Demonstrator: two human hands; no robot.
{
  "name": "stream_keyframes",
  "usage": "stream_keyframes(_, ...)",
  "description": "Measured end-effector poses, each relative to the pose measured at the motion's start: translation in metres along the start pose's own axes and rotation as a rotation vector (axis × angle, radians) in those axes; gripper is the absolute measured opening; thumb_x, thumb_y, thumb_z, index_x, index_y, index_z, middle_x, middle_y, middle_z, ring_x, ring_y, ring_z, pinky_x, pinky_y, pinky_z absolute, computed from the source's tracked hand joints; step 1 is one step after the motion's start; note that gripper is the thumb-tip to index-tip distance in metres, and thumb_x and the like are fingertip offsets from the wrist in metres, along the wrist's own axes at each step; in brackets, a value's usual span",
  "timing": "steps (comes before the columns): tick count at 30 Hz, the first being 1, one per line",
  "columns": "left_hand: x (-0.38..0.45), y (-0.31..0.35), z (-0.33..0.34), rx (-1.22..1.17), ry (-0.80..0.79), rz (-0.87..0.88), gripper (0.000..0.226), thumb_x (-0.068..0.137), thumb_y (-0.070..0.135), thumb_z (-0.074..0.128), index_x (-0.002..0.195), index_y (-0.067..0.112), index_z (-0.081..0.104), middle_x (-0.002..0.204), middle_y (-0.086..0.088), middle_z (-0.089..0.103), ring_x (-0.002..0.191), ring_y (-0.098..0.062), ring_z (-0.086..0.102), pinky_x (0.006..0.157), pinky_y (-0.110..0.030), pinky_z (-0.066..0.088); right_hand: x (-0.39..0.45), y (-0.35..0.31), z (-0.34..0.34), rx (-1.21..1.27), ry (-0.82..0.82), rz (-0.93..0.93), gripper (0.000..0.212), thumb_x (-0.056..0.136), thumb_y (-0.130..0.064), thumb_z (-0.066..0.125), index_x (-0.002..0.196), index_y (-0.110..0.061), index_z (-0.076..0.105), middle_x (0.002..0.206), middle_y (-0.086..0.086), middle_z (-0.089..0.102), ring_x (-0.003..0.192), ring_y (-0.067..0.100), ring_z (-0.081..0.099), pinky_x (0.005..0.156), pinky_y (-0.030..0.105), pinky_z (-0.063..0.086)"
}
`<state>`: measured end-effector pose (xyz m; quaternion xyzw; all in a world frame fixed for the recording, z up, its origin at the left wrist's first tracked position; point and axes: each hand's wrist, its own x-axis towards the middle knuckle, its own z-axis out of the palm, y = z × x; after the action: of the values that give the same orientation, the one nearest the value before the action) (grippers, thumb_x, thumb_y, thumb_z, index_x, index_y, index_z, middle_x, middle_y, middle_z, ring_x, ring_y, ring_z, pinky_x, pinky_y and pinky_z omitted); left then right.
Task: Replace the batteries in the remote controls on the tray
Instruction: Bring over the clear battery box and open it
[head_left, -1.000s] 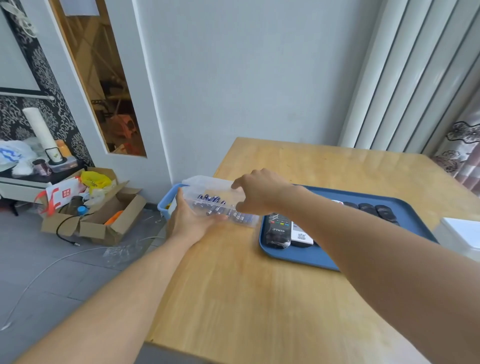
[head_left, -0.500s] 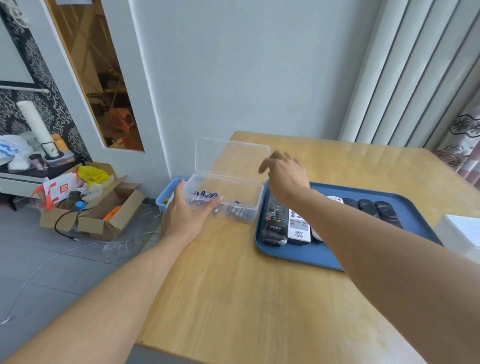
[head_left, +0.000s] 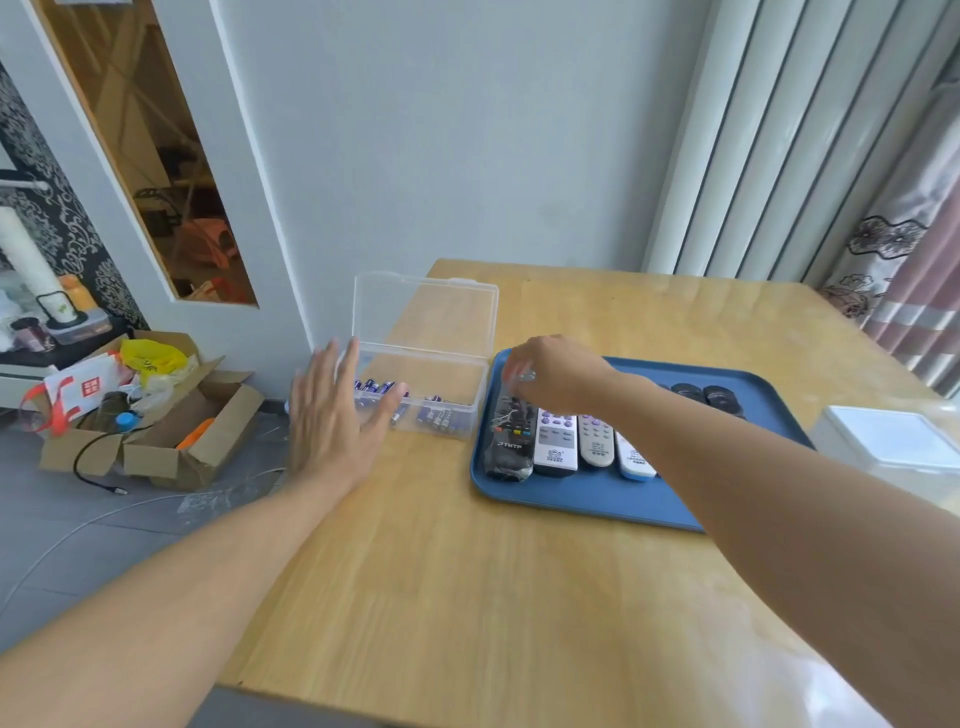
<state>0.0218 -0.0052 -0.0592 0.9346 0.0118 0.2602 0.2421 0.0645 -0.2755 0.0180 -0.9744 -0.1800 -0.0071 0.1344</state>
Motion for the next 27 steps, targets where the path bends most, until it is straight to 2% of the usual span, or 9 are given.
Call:
stream_keyframes(2,0.009,0.007,-0.001,0.075,0.006,0.214,0.076,0.099,0.067,0.025,0.160,0.022,0.026,0.167,-0.004,0.025,0.156,-0.021,0.014,0.127,-0.043,0.006,-0.010,-0.002,-0.003,-0.042,-0.095,-0.043,0.030,0.088,-0.021,0.057,0.112,-0.035,0.070,0.123,-0.008,0.066,0.114,0.019,0.060,0.091,0.038,0.053)
stream_keyframes(4,0.024,0.018,0.002,0.084,-0.044,0.323,0.069,0.101,0.059,0.026,0.159,0.021,0.030,0.165,-0.004,0.030,0.156,-0.022,0.016,0.127,-0.043,0.006,-0.023,-0.005,-0.005,-0.049,-0.175,-0.063,0.046,0.086,-0.011,0.053,0.121,-0.038,0.065,0.129,-0.008,0.061,0.118,0.019,0.057,0.090,0.036,0.050)
stream_keyframes(8,0.055,0.048,0.008,0.159,-0.187,0.305,0.061,0.106,0.050,0.033,0.161,0.025,0.023,0.169,-0.001,0.019,0.158,-0.021,0.004,0.127,-0.043,0.000,-0.047,-0.015,0.001,-0.131,-0.300,-0.154,0.055,0.086,-0.016,0.052,0.136,-0.039,0.055,0.136,-0.007,0.055,0.124,0.022,0.053,0.098,0.042,0.048)
stream_keyframes(11,0.066,0.054,0.015,0.201,-0.351,0.213,0.064,0.105,0.055,0.027,0.162,0.029,0.014,0.171,0.002,0.009,0.157,-0.020,-0.007,0.126,-0.046,-0.004,-0.059,-0.020,0.006,-0.196,-0.329,-0.195,0.067,0.085,-0.022,0.056,0.147,-0.042,0.042,0.151,-0.010,0.040,0.134,0.022,0.044,0.108,0.040,0.041)
stream_keyframes(14,0.066,0.053,0.022,0.241,-0.488,0.153,0.068,0.103,0.061,0.022,0.163,0.031,0.008,0.171,0.006,0.004,0.157,-0.018,-0.009,0.126,-0.047,-0.006,-0.062,-0.023,0.012,-0.315,-0.280,-0.252,0.076,0.084,-0.013,0.056,0.150,-0.044,0.036,0.150,-0.005,0.040,0.128,0.026,0.046,0.102,0.041,0.045)
stream_keyframes(17,0.067,0.052,0.025,0.263,-0.559,0.111,0.068,0.102,0.064,0.019,0.161,0.030,0.019,0.169,0.008,0.016,0.158,-0.017,0.001,0.126,-0.048,-0.001,-0.062,-0.023,0.019,-0.360,-0.203,-0.276,0.075,0.084,-0.008,0.056,0.149,-0.042,0.038,0.144,-0.001,0.045,0.122,0.028,0.051,0.095,0.044,0.049)
stream_keyframes(20,0.069,0.050,0.028,0.274,-0.545,0.111,0.070,0.100,0.067,0.018,0.158,0.029,0.029,0.167,0.007,0.025,0.156,-0.016,0.011,0.126,-0.050,0.004,-0.063,-0.019,0.025,-0.389,-0.125,-0.320,0.069,0.084,-0.010,0.058,0.145,-0.037,0.042,0.140,0.001,0.049,0.115,0.029,0.056,0.087,0.044,0.053)
stream_keyframes(24,0.064,0.051,0.025,0.218,-0.533,0.098,0.067,0.102,0.064,0.019,0.158,0.028,0.030,0.167,0.008,0.024,0.157,-0.016,0.009,0.127,-0.047,0.003,-0.066,-0.014,0.029,-0.450,-0.003,-0.392,0.064,0.082,-0.014,0.060,0.141,-0.033,0.044,0.141,0.000,0.049,0.107,0.029,0.060,0.081,0.044,0.054)
stream_keyframes(27,0.059,0.053,0.022,0.036,-0.359,0.066,0.057,0.105,0.054,0.032,0.150,0.022,0.046,0.160,0.004,0.040,0.153,-0.018,0.022,0.126,-0.044,0.014,-0.069,-0.010,0.027,-0.432,0.144,-0.450,0.054,0.073,-0.018,0.066,0.126,-0.022,0.054,0.128,0.001,0.060,0.089,0.029,0.065,0.071,0.040,0.054)
